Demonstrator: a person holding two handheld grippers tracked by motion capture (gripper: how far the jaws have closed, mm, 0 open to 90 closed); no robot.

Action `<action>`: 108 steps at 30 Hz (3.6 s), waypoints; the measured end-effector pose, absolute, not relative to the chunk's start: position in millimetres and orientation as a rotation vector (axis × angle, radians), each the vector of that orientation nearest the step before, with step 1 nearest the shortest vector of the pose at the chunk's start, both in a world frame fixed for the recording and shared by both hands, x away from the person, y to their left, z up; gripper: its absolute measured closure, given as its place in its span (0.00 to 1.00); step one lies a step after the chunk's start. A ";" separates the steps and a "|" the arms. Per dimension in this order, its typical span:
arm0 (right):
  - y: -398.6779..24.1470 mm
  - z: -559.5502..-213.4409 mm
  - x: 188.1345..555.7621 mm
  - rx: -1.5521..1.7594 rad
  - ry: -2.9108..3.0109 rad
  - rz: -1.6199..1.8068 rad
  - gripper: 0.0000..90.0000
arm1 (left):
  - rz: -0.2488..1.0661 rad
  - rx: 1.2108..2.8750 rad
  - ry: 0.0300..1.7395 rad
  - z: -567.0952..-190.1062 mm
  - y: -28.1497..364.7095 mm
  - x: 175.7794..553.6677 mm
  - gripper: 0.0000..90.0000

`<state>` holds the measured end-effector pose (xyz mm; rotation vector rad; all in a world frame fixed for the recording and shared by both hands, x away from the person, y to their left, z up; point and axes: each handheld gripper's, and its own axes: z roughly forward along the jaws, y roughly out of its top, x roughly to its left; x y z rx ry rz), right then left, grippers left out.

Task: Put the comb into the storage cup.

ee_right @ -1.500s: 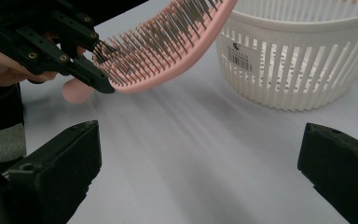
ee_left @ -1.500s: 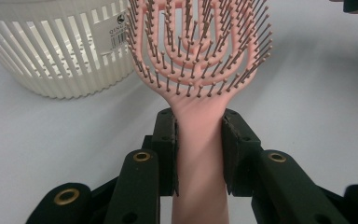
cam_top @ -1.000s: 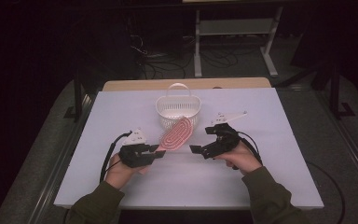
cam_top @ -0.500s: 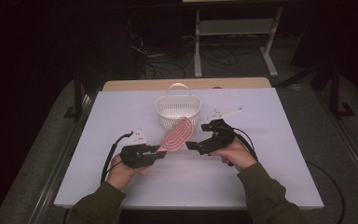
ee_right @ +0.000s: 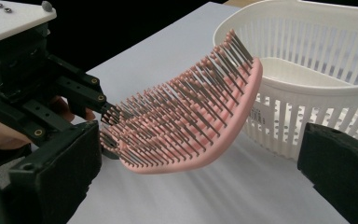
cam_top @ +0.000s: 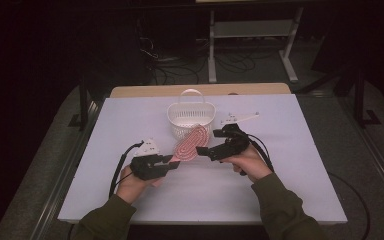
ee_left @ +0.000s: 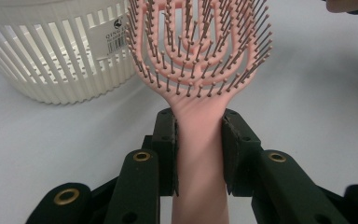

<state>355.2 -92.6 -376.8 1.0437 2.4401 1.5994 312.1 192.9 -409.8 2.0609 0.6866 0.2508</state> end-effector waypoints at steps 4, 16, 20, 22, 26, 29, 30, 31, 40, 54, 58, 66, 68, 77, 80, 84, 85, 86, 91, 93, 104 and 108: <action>-92.5 -377.1 355.3 1.051 2.432 1.602 0.00 | 0.253 2.044 0.693 -410.1 191.0 311.3 0.78; -90.2 -379.7 355.6 1.073 2.432 1.604 0.00 | 0.247 2.039 0.678 -412.7 180.6 306.9 0.78; -90.2 -380.8 356.2 1.089 2.429 1.607 0.03 | 0.244 2.033 0.671 -412.8 178.4 305.5 0.78; -90.2 -381.7 356.5 1.097 2.422 1.612 0.04 | 0.249 2.031 0.668 -413.1 177.0 304.6 0.78; -89.3 -383.4 356.7 1.111 2.415 1.623 0.07 | 0.262 2.026 0.665 -413.6 174.9 303.1 0.78; -87.6 -385.0 356.7 1.123 2.415 1.625 0.10 | 0.261 2.029 0.662 -413.8 173.8 302.6 0.78; -87.2 -385.3 356.7 1.124 2.413 1.629 0.11 | 0.260 2.029 0.662 -414.0 173.4 302.3 0.78; -86.9 -385.5 356.6 1.129 2.410 1.632 0.13 | 0.260 2.029 0.661 -414.1 173.2 302.2 0.78; -86.7 -388.8 357.8 1.161 2.398 1.660 0.21 | 0.274 2.026 0.656 -414.6 171.4 301.1 0.78; -85.8 -391.9 359.2 1.206 2.409 1.690 0.34 | 0.296 2.035 0.658 -415.3 171.7 301.4 0.78; -85.7 -392.7 359.9 1.211 2.419 1.691 0.39 | 0.302 2.040 0.657 -415.8 171.7 301.7 0.78; -85.6 -392.2 359.9 1.211 2.418 1.727 0.48 | 0.320 2.039 0.652 -415.9 171.9 301.6 0.78; -86.0 -391.7 359.9 1.210 2.415 1.737 0.50 | 0.323 2.041 0.649 -416.1 171.8 301.7 0.78; -84.9 -390.5 358.5 1.191 2.421 1.766 0.56 | 0.348 2.083 0.624 -417.8 169.4 302.3 0.78; -84.2 -390.4 358.2 1.185 2.430 1.777 0.57 | 0.350 2.096 0.619 -418.5 168.9 302.7 0.78; -84.2 -390.1 358.3 1.186 2.433 1.800 0.58 | 0.349 2.096 0.616 -418.4 168.5 302.8 0.78; -84.1 -390.1 358.3 1.184 2.433 1.804 0.59 | 0.348 2.095 0.616 -418.5 168.5 302.9 0.78; -84.1 -390.0 358.2 1.185 2.433 1.805 0.59 | 0.347 2.096 0.616 -418.6 168.3 302.9 0.78; -84.4 -389.5 358.3 1.184 2.431 1.827 0.61 | 0.349 2.096 0.614 -418.7 167.9 303.1 0.78; -84.4 -388.6 357.8 1.182 2.426 1.839 0.63 | 0.350 2.098 0.612 -418.7 167.5 303.3 0.78; -86.1 -386.4 357.3 1.186 2.405 1.878 0.67 | 0.350 2.093 0.601 -418.5 165.4 304.3 0.78; -86.6 -386.4 357.4 1.188 2.403 1.901 0.68 | 0.347 2.091 0.599 -418.4 165.5 304.5 0.78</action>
